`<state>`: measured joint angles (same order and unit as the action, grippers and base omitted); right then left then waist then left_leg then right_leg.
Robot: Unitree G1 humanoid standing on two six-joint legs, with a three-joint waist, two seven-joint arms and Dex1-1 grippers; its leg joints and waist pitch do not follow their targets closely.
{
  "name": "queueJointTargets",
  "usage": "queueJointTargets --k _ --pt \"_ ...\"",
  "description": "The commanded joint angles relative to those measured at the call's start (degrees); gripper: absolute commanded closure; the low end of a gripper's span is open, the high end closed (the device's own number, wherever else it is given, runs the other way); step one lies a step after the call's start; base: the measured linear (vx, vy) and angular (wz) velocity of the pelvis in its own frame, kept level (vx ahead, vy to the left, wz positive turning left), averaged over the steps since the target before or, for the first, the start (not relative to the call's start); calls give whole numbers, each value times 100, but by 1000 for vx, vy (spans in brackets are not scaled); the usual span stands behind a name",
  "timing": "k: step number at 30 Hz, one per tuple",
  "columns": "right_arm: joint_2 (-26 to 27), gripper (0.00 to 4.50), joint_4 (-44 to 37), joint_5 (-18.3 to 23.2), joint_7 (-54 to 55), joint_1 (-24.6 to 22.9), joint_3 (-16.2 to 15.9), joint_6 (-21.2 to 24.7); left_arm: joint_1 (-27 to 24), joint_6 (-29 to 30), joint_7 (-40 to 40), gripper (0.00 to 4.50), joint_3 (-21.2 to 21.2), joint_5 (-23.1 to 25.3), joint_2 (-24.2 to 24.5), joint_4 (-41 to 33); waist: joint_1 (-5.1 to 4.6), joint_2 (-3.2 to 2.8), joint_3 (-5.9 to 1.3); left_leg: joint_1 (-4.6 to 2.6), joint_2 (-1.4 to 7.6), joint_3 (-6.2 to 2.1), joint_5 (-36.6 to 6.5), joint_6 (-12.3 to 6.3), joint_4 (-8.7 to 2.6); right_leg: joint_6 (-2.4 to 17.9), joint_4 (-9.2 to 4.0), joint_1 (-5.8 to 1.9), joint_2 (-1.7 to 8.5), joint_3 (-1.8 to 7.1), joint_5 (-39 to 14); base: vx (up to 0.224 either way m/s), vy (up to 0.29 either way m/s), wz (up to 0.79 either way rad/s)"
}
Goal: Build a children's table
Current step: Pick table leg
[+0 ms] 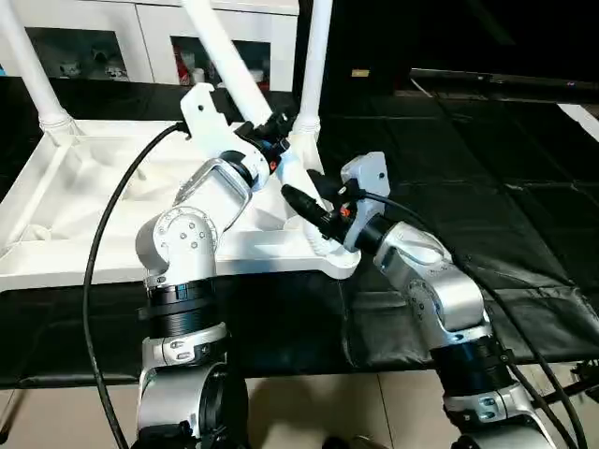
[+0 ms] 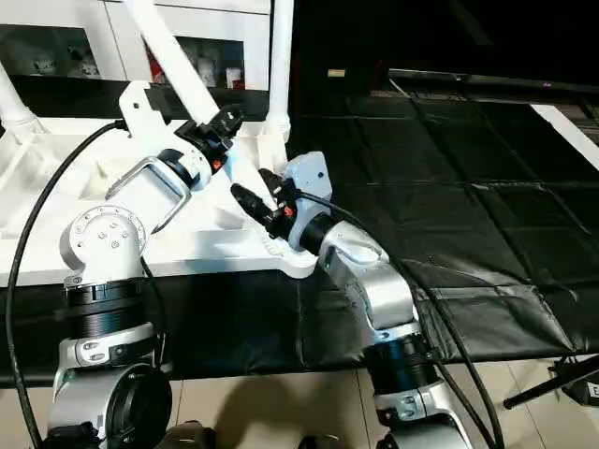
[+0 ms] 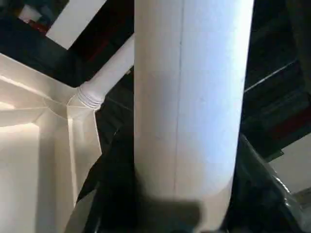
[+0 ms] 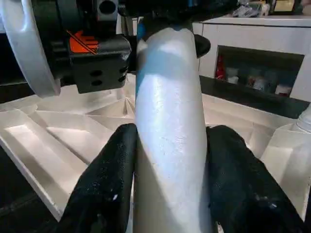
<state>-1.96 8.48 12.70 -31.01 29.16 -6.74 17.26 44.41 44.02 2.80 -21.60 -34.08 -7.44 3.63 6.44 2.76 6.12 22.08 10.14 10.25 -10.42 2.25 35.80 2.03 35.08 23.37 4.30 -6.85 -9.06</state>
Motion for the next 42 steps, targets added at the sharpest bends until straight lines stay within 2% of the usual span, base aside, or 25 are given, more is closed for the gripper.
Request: queueJointTargets --k 1,4,5,7,8,10,11,14,16,17,18,19,20,22,24,26,29,30,31,32,34,35,36,42 --pt "24 210 132 -42 69 73 4 -9 151 -10 -59 265 177 -97 -115 54 -8 -108 -615 -112 361 -183 -885 52 -445 741 -424 -361 537 404 -1237 0 0 0" --pt "27 194 3 330 -212 50 130 239 238 -224 -459 266 415 235 356 285 -13 -117 -611 -123 350 -184 -943 26 -455 707 -450 -357 524 403 -1276 0 0 0" --pt "27 168 3 330 -212 50 130 239 238 -224 -459 267 415 235 356 285 -13 -119 -618 -130 356 -190 -932 39 -455 696 -433 -359 523 403 -1261 0 0 0" --pt "-49 159 -212 582 -389 7 210 439 261 -270 -696 268 521 352 623 392 -8 -127 -624 -137 367 -192 -891 40 -456 754 -410 -364 529 408 -1106 0 0 0" --pt "-173 152 -352 802 -599 -10 300 574 257 -234 -993 268 661 423 883 474 -8 -111 -618 -139 358 -191 -872 19 -463 739 -413 -366 519 407 -1106 0 0 0" --pt "-218 131 -376 876 -682 -7 333 595 255 -212 -1102 268 720 441 966 499 -6 -132 -615 -143 371 -190 -893 48 -463 741 -404 -361 535 410 -1106 0 0 0" --pt "-353 122 -444 1005 -804 13 435 692 232 -155 -1380 268 892 490 1159 510 -19 -103 -616 -134 376 -187 -896 65 -462 754 -399 -369 542 412 -1115 0 0 0" --pt "-613 101 -437 1078 -888 119 582 916 228 -17 -1788 268 1037 411 1418 506 8 -115 -624 -146 369 -174 -777 92 -448 835 -379 -360 544 417 -1079 0 0 0" --pt "-787 90 -313 1275 -976 282 763 1300 260 25 -2079 268 1157 382 1587 545 12 -111 -624 -149 361 -173 -771 104 -450 913 -369 -373 541 414 -1112 0 0 0" --pt "-867 69 -285 1392 -1083 340 837 1412 274 80 -2206 268 1185 329 1647 539 14 -114 -621 -146 362 -171 -790 111 -448 915 -372 -370 545 415 -1143 0 0 0" --pt "-972 69 -224 1541 -1222 424 924 1559 306 149 -2395 268 1215 242 1713 556 20 -111 -616 -145 355 -162 -833 129 -440 908 -386 -371 554 417 -1212 0 0 0" --pt "-1116 69 -120 1632 -1368 519 955 1763 331 225 -2632 268 1287 171 1814 545 31 -106 -623 -135 343 -161 -820 114 -434 913 -386 -391 564 414 -1252 0 0 0" --pt "-1202 44 -43 1624 -1464 570 935 1817 350 280 -2764 268 1320 117 1865 536 36 -106 -628 -129 347 -163 -765 110 -431 934 -370 -387 553 412 -1203 0 0 0" --pt "-1302 34 36 1674 -1585 630 924 1877 385 316 -2933 268 1358 70 1915 557 36 -108 -628 -125 349 -160 -711 109 -424 967 -369 -382 552 409 -1134 0 0 0" --pt "-1416 13 129 1897 -1806 747 985 2061 427 475 -3319 268 1402 -117 2012 525 39 -106 -645 -123 344 -158 -664 72 -412 1040 -348 -393 560 404 -1059 0 0 0" --pt "-1524 5 142 2025 -2042 804 947 2273 456 527 -3556 268 1448 -189 2078 504 37 -105 -637 -125 347 -157 -667 56 -413 1084 -357 -392 551 401 -1045 0 0 0" --pt "-1858 1 25 2175 -2784 808 605 2691 502 599 -4019 268 1552 -348 2179 411 45 -81 -640 -123 349 -151 -685 25 -408 1084 -366 -416 555 400 -1109 0 0 0" --pt "-1864 1 21 2176 -2797 807 597 2696 502 601 -4028 268 1554 -351 2181 408 55 -88 -635 -115 357 -157 -660 14 -409 1058 -359 -414 555 402 -1125 0 0 0" --pt "-1968 1 -32 2176 -3033 770 417 2805 498 629 -4259 268 1663 -414 2226 305 45 -48 -628 -119 356 -152 -691 11 -410 1029 -379 -407 554 398 -1222 0 0 0" --pt "-2007 0 -34 2175 -3122 764 341 2859 497 632 -4379 268 1731 -433 2259 259 52 -59 -629 -116 361 -157 -695 24 -408 1031 -367 -410 569 400 -1262 0 0 0" --pt "-2025 0 -26 2163 -3177 759 282 2886 492 669 -4470 268 1777 -477 2276 207 54 -52 -625 -107 361 -155 -691 60 -404 1027 -382 -401 582 400 -1397 0 0 0" --pt "-2036 29 -20 2147 -3226 753 219 2901 485 706 -4557 268 1818 -523 2293 148 53 -51 -622 -109 363 -155 -692 69 -407 1021 -387 -398 580 401 -1436 0 0 0" --pt "-2017 36 91 2078 -3312 797 71 2852 504 800 -4649 268 1870 -630 2285 52 52 -35 -623 -111 367 -153 -694 90 -407 1004 -383 -393 579 399 -1485 0 0 0" --pt "-1934 46 266 2102 -3434 922 -16 2870 555 843 -4827 268 1940 -721 2257 -35 47 -28 -624 -101 360 -154 -661 100 -404 971 -385 -392 572 396 -1548 0 0 0"
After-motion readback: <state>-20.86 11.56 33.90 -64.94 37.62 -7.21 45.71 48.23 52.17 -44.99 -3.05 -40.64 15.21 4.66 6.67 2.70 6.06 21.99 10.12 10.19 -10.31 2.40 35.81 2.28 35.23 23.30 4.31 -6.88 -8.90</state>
